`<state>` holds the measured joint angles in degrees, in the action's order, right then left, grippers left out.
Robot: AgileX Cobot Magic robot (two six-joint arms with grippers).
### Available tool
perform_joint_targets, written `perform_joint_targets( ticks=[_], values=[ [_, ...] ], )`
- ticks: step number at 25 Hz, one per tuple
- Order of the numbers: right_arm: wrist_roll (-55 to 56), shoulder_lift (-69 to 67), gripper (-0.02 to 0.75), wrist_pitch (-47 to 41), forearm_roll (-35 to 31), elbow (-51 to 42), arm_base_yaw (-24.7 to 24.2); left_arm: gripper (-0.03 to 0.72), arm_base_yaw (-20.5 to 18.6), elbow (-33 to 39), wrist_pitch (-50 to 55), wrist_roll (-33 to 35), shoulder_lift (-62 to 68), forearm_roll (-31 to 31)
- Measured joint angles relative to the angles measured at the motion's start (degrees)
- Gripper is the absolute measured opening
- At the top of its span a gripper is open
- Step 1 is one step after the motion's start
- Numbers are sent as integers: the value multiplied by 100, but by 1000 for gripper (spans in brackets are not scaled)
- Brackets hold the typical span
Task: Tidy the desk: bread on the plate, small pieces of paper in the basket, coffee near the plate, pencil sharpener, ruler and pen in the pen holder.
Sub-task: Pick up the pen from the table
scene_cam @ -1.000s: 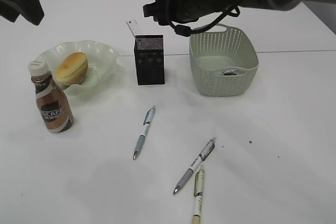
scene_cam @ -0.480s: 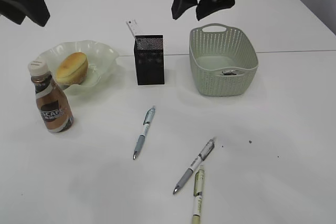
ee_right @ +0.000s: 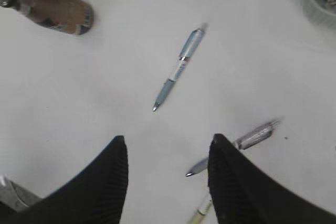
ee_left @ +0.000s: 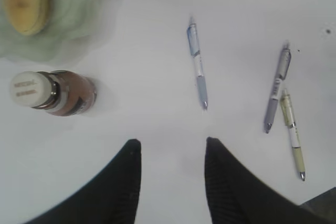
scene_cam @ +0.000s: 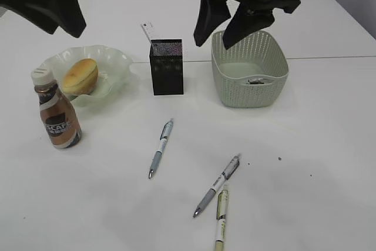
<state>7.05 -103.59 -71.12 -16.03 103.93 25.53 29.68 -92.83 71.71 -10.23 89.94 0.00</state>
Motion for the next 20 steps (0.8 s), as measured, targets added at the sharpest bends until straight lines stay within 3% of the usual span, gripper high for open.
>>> perform_joint_targets(
  ticks=[11,20],
  values=[
    [78,309,363,-5,-105,-22,124,304,422,0,0,76,60,-33],
    [18,1706,363,-48,1553,-620,124,304,654,0,0,193,507,-84]
  ],
)
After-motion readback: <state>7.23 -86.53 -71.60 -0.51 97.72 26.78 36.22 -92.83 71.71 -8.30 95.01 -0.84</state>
